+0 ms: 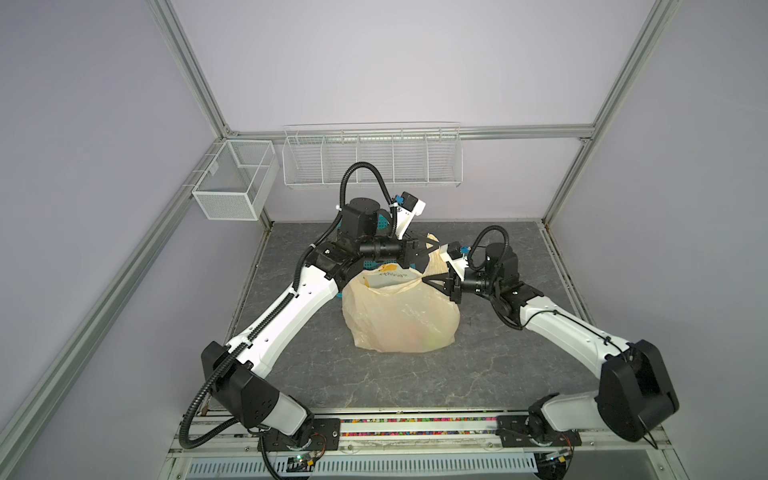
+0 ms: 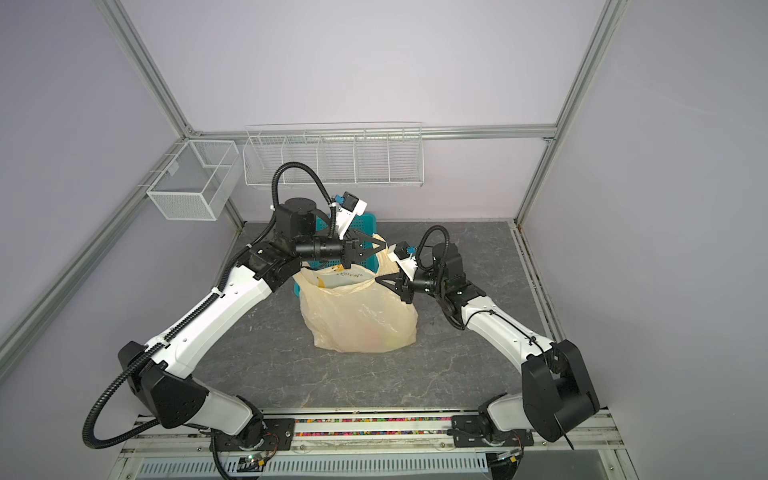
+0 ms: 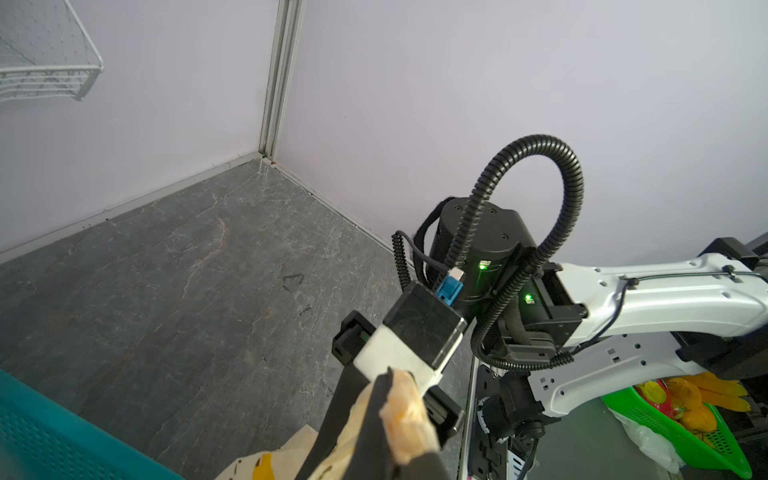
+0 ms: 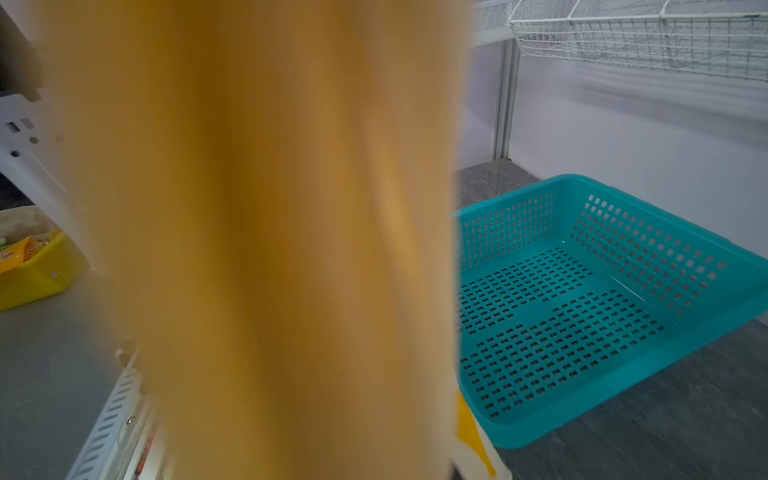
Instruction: Place the fake fruits into the plastic bag and tie a complex knot
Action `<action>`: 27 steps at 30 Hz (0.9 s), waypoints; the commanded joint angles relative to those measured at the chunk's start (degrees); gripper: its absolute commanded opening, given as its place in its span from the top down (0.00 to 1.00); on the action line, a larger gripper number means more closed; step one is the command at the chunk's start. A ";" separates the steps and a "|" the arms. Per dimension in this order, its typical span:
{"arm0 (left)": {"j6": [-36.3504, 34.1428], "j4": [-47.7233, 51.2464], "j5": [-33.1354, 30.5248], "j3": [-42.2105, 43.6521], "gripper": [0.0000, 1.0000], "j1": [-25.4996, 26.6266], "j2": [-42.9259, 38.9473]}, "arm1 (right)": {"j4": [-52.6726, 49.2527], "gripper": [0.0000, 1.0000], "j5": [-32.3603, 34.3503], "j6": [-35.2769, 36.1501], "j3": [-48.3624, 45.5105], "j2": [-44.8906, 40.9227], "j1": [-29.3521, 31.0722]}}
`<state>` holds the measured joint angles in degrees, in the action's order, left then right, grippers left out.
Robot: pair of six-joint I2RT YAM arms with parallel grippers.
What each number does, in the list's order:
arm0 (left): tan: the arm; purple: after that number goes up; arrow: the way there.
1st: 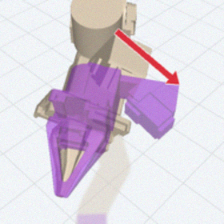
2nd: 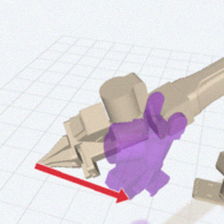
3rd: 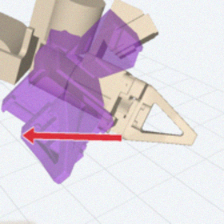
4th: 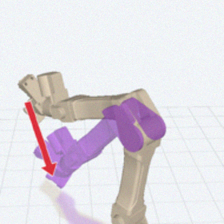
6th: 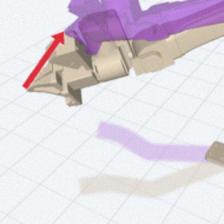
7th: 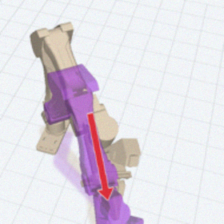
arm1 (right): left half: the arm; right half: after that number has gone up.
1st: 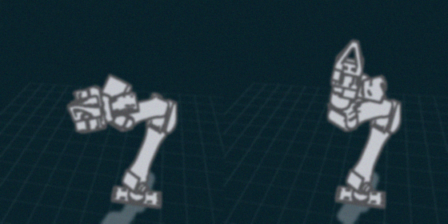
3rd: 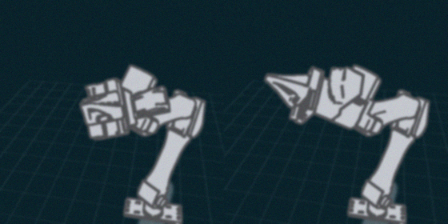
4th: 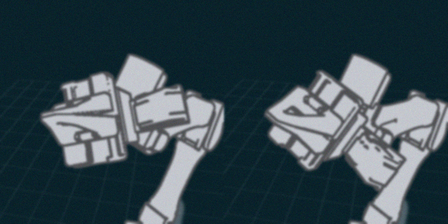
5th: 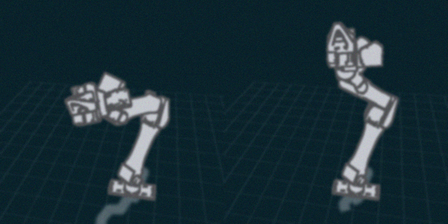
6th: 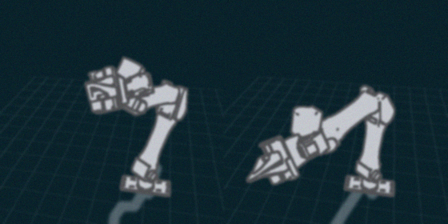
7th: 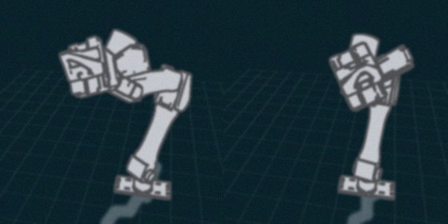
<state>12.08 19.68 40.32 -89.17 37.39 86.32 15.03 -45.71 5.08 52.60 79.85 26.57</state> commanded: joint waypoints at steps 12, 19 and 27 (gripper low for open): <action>7.53 -8.23 -0.62 4.18 1.00 -0.12 -3.44 | 8.29 0.13 35.72 -8.85 -3.28 -9.30 8.59; 9.61 -10.02 -0.06 5.32 1.00 -0.12 -3.52 | 13.42 0.15 59.62 -8.47 -2.59 -6.16 16.18; 11.16 -10.08 -0.40 5.58 1.00 -0.12 -3.79 | 15.93 0.23 80.41 -12.11 2.13 1.52 19.68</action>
<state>21.43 11.40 39.33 -83.99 36.99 83.88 27.92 21.93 -4.80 53.25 78.78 45.60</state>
